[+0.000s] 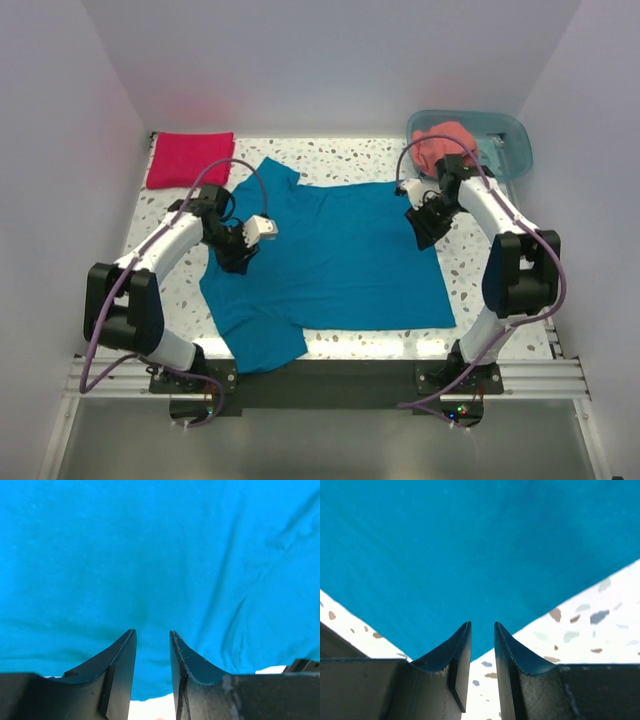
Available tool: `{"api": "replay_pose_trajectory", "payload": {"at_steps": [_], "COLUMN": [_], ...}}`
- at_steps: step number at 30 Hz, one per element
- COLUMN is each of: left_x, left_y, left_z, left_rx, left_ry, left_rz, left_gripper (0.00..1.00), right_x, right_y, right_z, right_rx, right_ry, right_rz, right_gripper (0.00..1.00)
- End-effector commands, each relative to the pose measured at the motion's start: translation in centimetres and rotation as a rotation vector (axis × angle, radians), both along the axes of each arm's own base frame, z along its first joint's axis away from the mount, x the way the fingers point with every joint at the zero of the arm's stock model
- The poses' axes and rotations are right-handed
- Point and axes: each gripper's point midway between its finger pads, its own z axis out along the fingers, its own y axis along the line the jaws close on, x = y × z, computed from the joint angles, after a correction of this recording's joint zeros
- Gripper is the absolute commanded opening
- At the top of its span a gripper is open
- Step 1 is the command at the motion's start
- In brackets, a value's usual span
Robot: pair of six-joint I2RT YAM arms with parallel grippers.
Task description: Fold and stack the t-shirts
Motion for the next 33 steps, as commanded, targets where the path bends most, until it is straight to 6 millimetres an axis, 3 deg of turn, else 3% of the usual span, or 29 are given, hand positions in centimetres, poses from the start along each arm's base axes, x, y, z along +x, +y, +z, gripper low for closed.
{"api": "replay_pose_trajectory", "payload": {"at_steps": [1, 7, 11, 15, 19, 21, 24, 25, 27, 28, 29, 30, 31, 32, 33], "left_x": [1.6, 1.3, -0.4, -2.9, -6.3, -8.5, -10.1, -8.8, -6.8, -3.8, -1.6, 0.3, 3.4, 5.1, 7.1], "left_y": [-0.4, 0.1, 1.3, 2.5, 3.4, 3.2, 2.7, 2.2, 1.0, 0.2, -0.6, -1.2, -1.9, -2.4, -2.8], "left_z": [-1.3, -3.2, -5.4, -6.9, -7.4, -6.8, -5.2, -4.2, -2.4, -0.3, 0.5, 1.5, 4.0, 5.0, 5.3], "left_rx": [-0.016, 0.013, 0.078, 0.133, 0.157, 0.136, 0.084, 0.067, 0.003, -0.024, -0.059, -0.081, -0.113, -0.138, -0.169], "left_ry": [0.012, 0.043, 0.089, 0.129, 0.2, 0.257, 0.292, 0.254, 0.205, 0.127, 0.084, 0.045, -0.026, -0.055, -0.075], "left_rz": [0.078, 0.128, 0.119, 0.079, 0.004, -0.043, -0.109, -0.109, -0.096, -0.073, -0.049, -0.027, 0.015, 0.033, 0.059], "left_gripper": [0.38, 0.39, 0.39, 0.38, 0.36, 0.36, 0.36, 0.38, 0.39, 0.41, 0.43, 0.47, 0.48, 0.48, 0.49], "right_x": [1.2, -0.4, -2.0, -5.6, -8.3, -10.0, -10.5, -9.9, -6.4, -5.0, -1.7, -0.1, 1.3, 4.4, 5.8], "right_y": [-0.2, -1.8, -3.0, -4.3, -4.3, -4.0, -2.0, -1.6, -0.4, -0.5, -0.1, -0.1, -0.3, -0.4, -0.9], "right_z": [-2.6, -5.7, -7.3, -8.7, -8.0, -7.2, -4.2, -3.3, -0.8, 0.1, 1.6, 2.3, 3.0, 4.1, 4.2], "right_rx": [-0.052, -0.151, -0.209, -0.263, -0.251, -0.231, -0.103, -0.077, 0.016, 0.055, 0.092, 0.105, 0.12, 0.128, 0.111], "right_ry": [0.034, 0.07, 0.1, 0.166, 0.203, 0.243, 0.241, 0.22, 0.107, 0.081, -0.018, -0.063, -0.093, -0.204, -0.243], "right_rz": [-0.04, -0.016, 0.013, 0.063, 0.117, 0.149, 0.172, 0.139, 0.072, -0.014, -0.061, -0.108, -0.192, -0.228, -0.273], "right_gripper": [0.29, 0.28, 0.27, 0.27, 0.28, 0.28, 0.32, 0.32, 0.35, 0.36, 0.37, 0.39, 0.4, 0.4, 0.4]}}
